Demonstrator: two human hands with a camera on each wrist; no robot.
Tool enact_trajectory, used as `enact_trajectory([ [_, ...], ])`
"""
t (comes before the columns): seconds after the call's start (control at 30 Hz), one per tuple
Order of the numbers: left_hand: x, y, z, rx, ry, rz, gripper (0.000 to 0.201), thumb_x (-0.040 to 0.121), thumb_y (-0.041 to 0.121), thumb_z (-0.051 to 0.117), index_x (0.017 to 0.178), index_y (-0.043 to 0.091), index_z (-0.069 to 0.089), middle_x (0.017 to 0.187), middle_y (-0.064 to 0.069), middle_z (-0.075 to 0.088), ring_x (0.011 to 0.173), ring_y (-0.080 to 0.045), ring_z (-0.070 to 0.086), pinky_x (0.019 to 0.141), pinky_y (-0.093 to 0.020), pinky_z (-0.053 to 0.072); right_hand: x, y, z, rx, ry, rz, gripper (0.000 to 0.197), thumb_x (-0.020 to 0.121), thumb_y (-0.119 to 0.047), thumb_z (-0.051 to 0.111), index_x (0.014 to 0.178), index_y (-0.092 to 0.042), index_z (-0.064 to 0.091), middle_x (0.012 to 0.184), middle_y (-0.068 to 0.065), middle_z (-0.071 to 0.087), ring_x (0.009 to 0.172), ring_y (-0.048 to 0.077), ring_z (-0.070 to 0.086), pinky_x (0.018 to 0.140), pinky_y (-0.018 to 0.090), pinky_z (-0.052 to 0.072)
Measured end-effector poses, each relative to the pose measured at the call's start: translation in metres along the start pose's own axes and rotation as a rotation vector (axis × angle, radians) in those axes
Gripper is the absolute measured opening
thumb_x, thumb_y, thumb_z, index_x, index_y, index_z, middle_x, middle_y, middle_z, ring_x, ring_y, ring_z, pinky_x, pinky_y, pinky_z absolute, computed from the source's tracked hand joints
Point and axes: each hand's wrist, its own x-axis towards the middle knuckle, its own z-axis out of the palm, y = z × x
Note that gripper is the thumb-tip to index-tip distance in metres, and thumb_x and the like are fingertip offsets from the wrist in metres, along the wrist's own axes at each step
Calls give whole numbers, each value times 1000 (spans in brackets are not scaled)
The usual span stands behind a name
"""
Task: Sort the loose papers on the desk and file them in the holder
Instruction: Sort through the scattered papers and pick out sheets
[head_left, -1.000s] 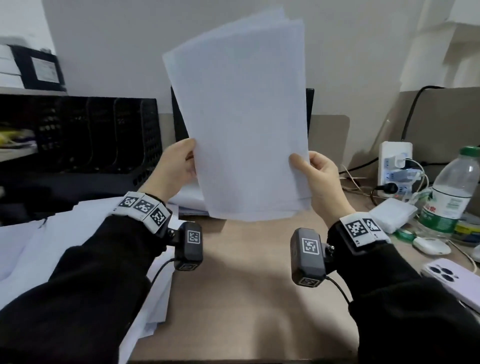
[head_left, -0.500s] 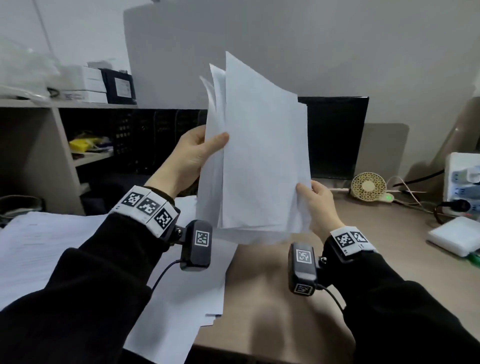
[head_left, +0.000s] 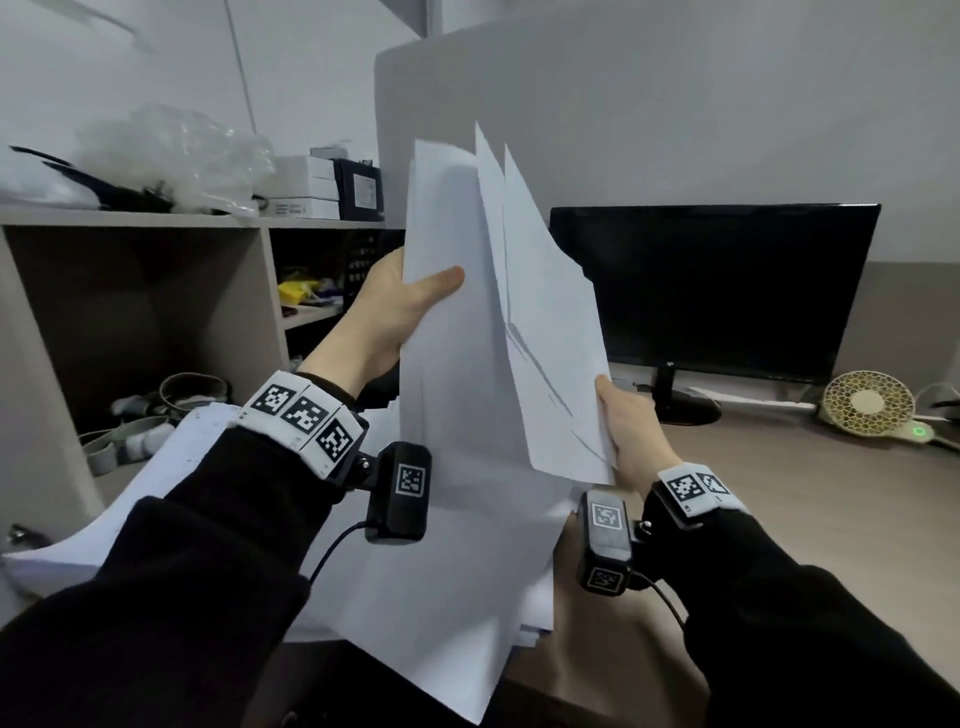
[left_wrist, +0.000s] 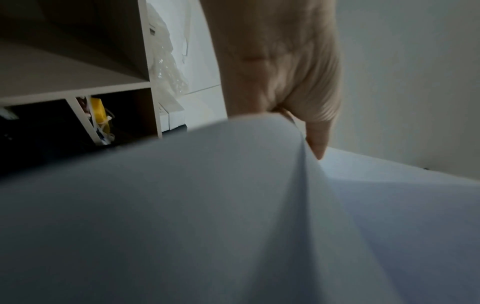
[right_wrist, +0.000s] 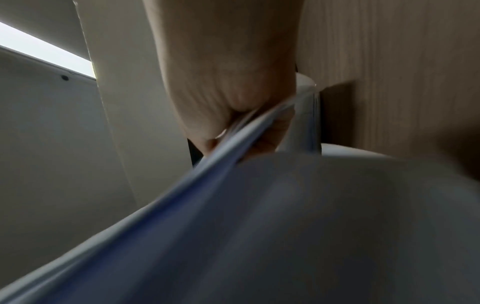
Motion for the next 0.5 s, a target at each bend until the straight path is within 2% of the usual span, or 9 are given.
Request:
enact_trajectory([
  [0.03,1,-4,-8,36,30,13,53,84,9,70,131,3,48,120,-10,64,101,-19,66,83,-35,56,0,-1,3,4,15,-8,37,97,-34,48,72,-8,55,75,8,56,75,24,53,77,38,47],
  [0.1,1,-11,-18,111,74,27,84,77,13,79,144,13,29,131,-1,54,116,-17,57,94,-37,52,2,-1,7,-20,45,-71,38,98,-31,46,69,-6,49,69,3,47,68,20,47,71,32,41],
  [0.13,-2,-14,-22,169,104,18,95,74,15,81,146,20,20,136,3,45,121,-16,51,98,-35,49,2,0,9,-38,51,-109,36,98,-30,45,71,-6,47,67,2,42,64,18,43,66,29,38],
  [0.17,-3,-18,-27,238,134,4,98,74,15,81,145,26,14,139,3,38,124,-17,46,101,-34,46,0,0,13,-48,51,-144,35,98,-28,44,69,-8,44,64,1,36,59,16,38,60,27,34],
  [0.23,-5,-25,-32,327,174,-44,86,78,13,77,137,29,17,139,-2,34,122,-21,44,101,-36,44,0,1,17,-80,58,-222,41,98,-27,44,60,-15,32,58,-2,28,52,13,28,49,24,25],
  [0.3,-5,-31,-39,268,215,-77,55,88,16,67,130,22,32,129,-2,45,120,-25,49,99,-36,45,1,2,21,-138,64,-319,45,98,-25,43,57,-19,25,56,-3,24,50,10,23,45,21,22],
  [0.37,-7,-32,-41,117,238,-108,29,98,24,52,123,10,52,119,0,60,121,-23,55,103,-34,43,2,3,24,-157,62,-386,46,99,-25,42,57,-19,24,55,-4,23,50,9,22,48,23,21],
  [0.43,-11,-34,-43,20,169,-123,33,102,32,42,117,12,64,117,2,68,116,-16,60,106,-35,41,4,6,28,-172,55,-412,45,99,-25,42,58,-20,24,56,-3,23,52,11,23,51,26,20],
  [0.5,-14,-37,-46,-41,113,-140,32,101,36,43,114,18,67,117,1,69,114,-16,62,108,-39,40,4,9,30,-169,34,-412,43,99,-26,42,60,-19,25,58,-2,24,55,12,24,53,28,20],
])
